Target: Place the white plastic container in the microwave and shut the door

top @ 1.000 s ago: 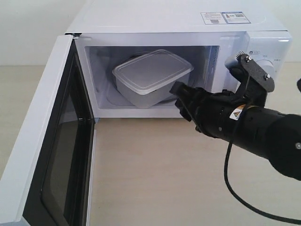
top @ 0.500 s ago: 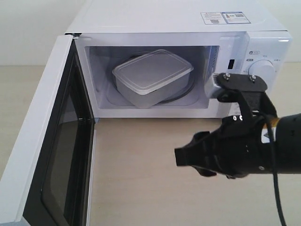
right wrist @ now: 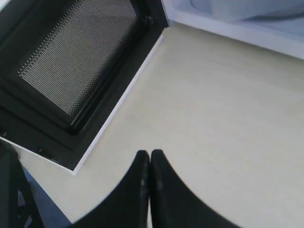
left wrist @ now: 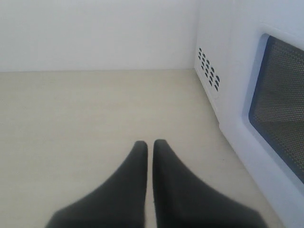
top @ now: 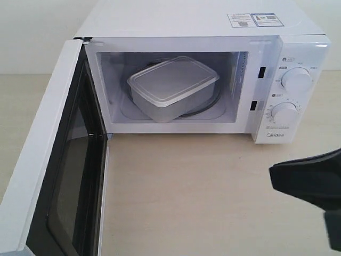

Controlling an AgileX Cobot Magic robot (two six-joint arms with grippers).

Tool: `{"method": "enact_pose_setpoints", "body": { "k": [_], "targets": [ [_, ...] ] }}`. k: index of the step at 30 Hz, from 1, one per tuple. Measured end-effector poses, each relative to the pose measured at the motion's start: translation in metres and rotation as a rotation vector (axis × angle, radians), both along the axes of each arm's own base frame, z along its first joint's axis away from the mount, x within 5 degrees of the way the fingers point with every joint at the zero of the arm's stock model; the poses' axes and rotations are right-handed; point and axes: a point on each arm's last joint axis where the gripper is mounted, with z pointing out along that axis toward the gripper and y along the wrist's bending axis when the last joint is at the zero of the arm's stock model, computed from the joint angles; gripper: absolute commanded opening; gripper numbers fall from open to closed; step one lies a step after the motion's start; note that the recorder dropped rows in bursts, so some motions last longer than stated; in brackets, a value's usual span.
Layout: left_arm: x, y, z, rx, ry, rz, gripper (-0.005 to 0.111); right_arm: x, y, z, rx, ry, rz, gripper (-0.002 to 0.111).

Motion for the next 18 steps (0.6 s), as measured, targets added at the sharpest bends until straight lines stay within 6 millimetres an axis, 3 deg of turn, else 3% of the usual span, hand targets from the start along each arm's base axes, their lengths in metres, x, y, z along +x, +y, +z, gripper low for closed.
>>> {"method": "enact_pose_setpoints", "body": {
  "k": [4,10,18],
  "targets": [
    [0.000,0.000,0.000,0.000,0.000,0.000,0.004,-0.013,-0.012,0.011,0.055,-0.081,0.000,0.000],
    [0.000,0.000,0.000,0.000,0.000,0.000,0.004,-0.012,-0.024,0.014,-0.057,-0.239,-0.006,0.000],
    [0.000,0.000,0.000,0.000,0.000,0.000,0.004,-0.014,-0.059,0.030,-0.040,-0.406,-0.321,0.000]
  ]
}}
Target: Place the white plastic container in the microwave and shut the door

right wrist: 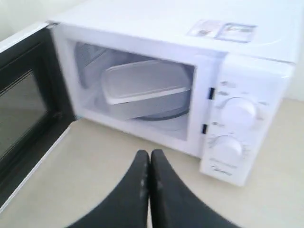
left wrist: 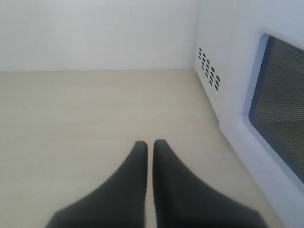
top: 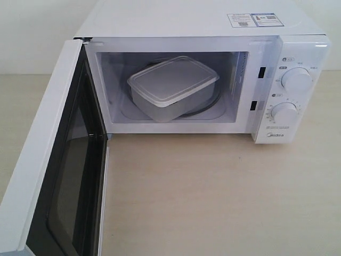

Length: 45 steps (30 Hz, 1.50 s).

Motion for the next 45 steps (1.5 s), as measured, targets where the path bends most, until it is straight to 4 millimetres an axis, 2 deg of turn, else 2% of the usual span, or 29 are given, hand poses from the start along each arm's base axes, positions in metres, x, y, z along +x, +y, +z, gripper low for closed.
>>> {"method": "enact_pose_setpoints", "body": {
  "k": [3,7,14,23,35,41,45],
  "targets": [
    [0.000,0.000,0.000,0.000,0.000,0.000,0.004,-0.007,-0.014,0.001,0.029,-0.078,-0.147,0.000],
    [0.000,0.000,0.000,0.000,0.000,0.000,0.004,-0.013,-0.026,-0.012,0.076,-0.196,-0.312,0.000],
    [0.000,0.000,0.000,0.000,0.000,0.000,0.004,-0.016,-0.032,-0.053,0.210,-0.274,-0.414,0.000],
    [0.000,0.000,0.000,0.000,0.000,0.000,0.004,-0.016,-0.034,-0.117,0.215,-0.269,-0.437,0.000],
    [0.000,0.000,0.000,0.000,0.000,0.000,0.004,-0.016,-0.034,-0.123,0.095,-0.255,-0.422,0.000],
    [0.000,0.000,0.000,0.000,0.000,0.000,0.004,-0.018,-0.032,-0.140,-0.001,-0.094,-0.391,0.000],
    [0.000,0.000,0.000,0.000,0.000,0.000,0.004,-0.019,-0.031,-0.145,-0.021,-0.045,-0.384,0.000]
  ]
}}
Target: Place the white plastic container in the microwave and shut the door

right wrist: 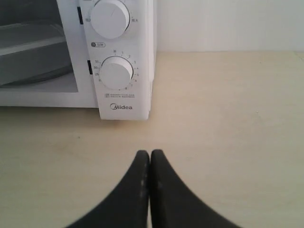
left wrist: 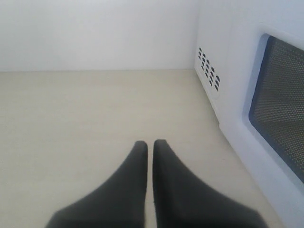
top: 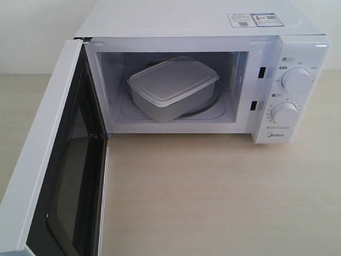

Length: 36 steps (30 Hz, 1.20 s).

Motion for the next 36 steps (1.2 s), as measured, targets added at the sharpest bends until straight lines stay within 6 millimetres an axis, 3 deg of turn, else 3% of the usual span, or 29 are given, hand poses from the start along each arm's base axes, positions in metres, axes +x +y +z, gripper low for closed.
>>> {"method": "enact_pose_setpoints", "body": {
  "k": [36],
  "targets": [
    [0.0000,0.0000,0.0000,0.000,0.000,0.000,0.004,0.0002,-0.0050,0.0007,0.060,-0.007,-0.072,0.000]
  ]
}}
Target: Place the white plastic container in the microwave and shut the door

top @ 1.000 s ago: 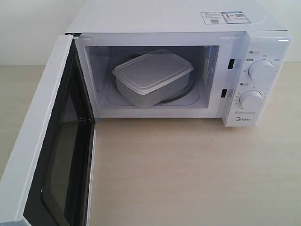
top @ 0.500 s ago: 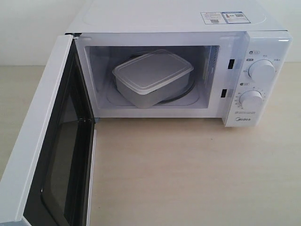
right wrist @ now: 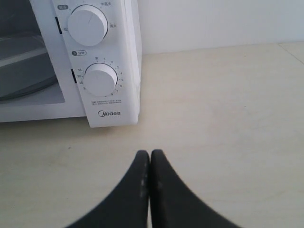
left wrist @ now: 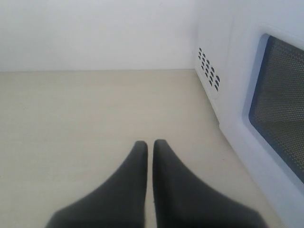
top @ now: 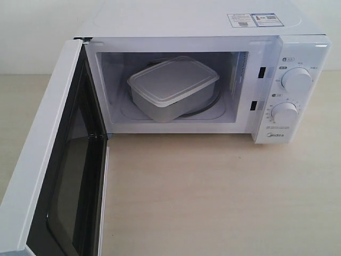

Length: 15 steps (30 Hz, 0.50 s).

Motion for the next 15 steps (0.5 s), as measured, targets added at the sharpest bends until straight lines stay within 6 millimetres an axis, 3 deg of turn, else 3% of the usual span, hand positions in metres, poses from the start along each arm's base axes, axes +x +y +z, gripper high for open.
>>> {"method": "enact_pose_setpoints", "body": {
  "k": [11,15],
  "targets": [
    [0.000,-0.001,0.001,-0.008,0.003,-0.004,0.004,0.000,0.000,0.000,0.000,0.000,0.000,0.000],
    [-0.006,-0.002,0.035,-0.019,-0.053,-0.014,0.004,0.000,0.000,0.000,0.000,0.000,0.000,0.000]
  ]
}}
